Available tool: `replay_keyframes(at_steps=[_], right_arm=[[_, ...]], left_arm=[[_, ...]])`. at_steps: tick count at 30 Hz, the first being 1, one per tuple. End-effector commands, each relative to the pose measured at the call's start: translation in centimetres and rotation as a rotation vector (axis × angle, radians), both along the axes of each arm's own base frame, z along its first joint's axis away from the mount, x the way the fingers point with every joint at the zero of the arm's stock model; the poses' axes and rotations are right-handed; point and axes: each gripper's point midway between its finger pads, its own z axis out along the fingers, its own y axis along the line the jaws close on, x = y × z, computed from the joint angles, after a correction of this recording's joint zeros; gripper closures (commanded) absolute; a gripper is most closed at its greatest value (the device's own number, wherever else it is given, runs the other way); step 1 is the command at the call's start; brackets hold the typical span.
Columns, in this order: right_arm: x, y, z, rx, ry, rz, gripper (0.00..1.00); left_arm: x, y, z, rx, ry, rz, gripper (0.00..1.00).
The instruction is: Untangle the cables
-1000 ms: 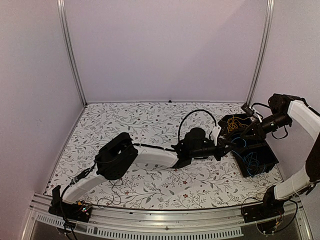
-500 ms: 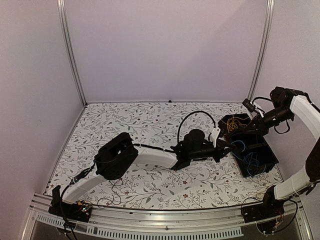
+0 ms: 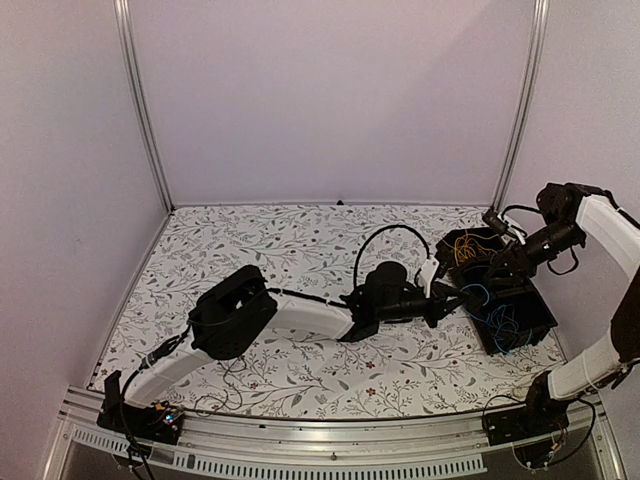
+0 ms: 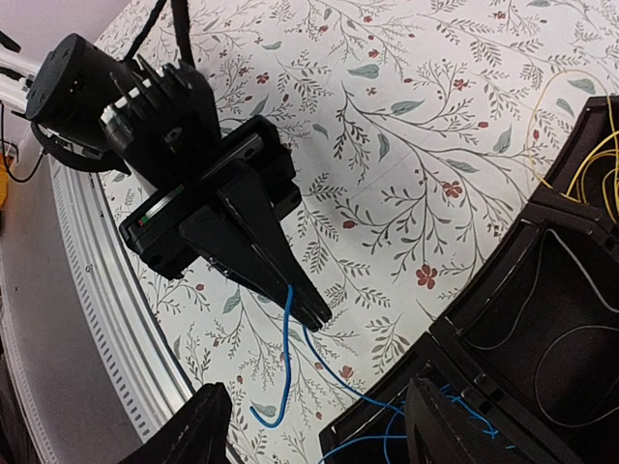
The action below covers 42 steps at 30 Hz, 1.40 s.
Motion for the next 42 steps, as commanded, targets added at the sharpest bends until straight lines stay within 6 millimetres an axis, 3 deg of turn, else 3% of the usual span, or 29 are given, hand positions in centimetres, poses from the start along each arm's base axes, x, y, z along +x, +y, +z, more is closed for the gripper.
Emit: replay_keyframes(at_steps=[1, 7, 10, 13, 18, 19, 20, 21, 23, 26, 29, 32, 37, 39, 42], right_arm=[[-0.8, 1.0, -1.3, 0.041, 0.067, 0.013, 0.34], [-0.9, 1.6, -2.6, 0.055, 0.12, 0.019, 0.36], [-1.0, 2.0, -3.2, 0.061, 0.147, 0.031, 0.43], [-1.0, 2.1, -3.5, 0.063, 0.16, 0.032, 0.59], [-0.7, 1.9, -3.6, 0.044, 0.152, 0.035, 0.99], [-0.6, 1.8, -3.5, 0.034, 0.146, 0.036, 1.0], [-0.4, 1.4, -3.2, 0.009, 0.129, 0.037, 1.0], [-0.1, 0.8, -2.9, -0.029, 0.11, 0.034, 1.0], [0.6, -0.7, -1.5, -0.097, 0.049, 0.014, 1.0], [2.0, -3.9, 1.8, -0.183, -0.051, -0.034, 1.0], [2.8, -7.1, 2.9, -0.325, -0.116, -0.068, 1.0], [2.8, -9.0, 3.6, -0.429, -0.156, -0.072, 1.0], [1.7, -10.9, 2.7, -0.554, -0.151, -0.027, 1.0], [0.5, -11.6, 1.2, -0.603, -0.108, -0.002, 1.0], [-1.9, -12.3, -2.5, -0.646, 0.021, 0.034, 1.0]], left_arm=[[-0.7, 0.4, 4.9, -0.085, -0.058, -0.018, 1.0], [-0.8, 0.5, 5.3, -0.095, -0.068, -0.024, 1.0], [-0.8, 0.6, 5.3, -0.097, -0.071, -0.027, 1.0], [-0.9, 0.6, 5.3, -0.096, -0.072, -0.029, 1.0], [-0.9, 0.6, 5.3, -0.094, -0.072, -0.025, 1.0], [-0.8, 0.7, 5.2, -0.091, -0.067, -0.019, 0.96], [-0.7, 0.7, 5.1, -0.086, -0.062, -0.011, 0.89], [-0.6, 0.9, 5.0, -0.08, -0.056, -0.002, 0.74], [-0.3, 1.5, 4.7, -0.062, -0.056, 0.019, 0.62], [0.1, 3.2, 4.2, -0.046, -0.066, 0.061, 0.57], [0.9, 5.7, 3.4, -0.028, -0.051, 0.109, 0.55], [1.8, 8.0, 2.3, -0.013, -0.025, 0.159, 0.55], [2.9, 10.9, 0.4, 0.009, 0.025, 0.213, 0.56], [3.1, 11.6, 0.0, 0.014, 0.035, 0.226, 0.56], [3.4, 12.4, -0.3, 0.018, 0.041, 0.243, 0.56]])
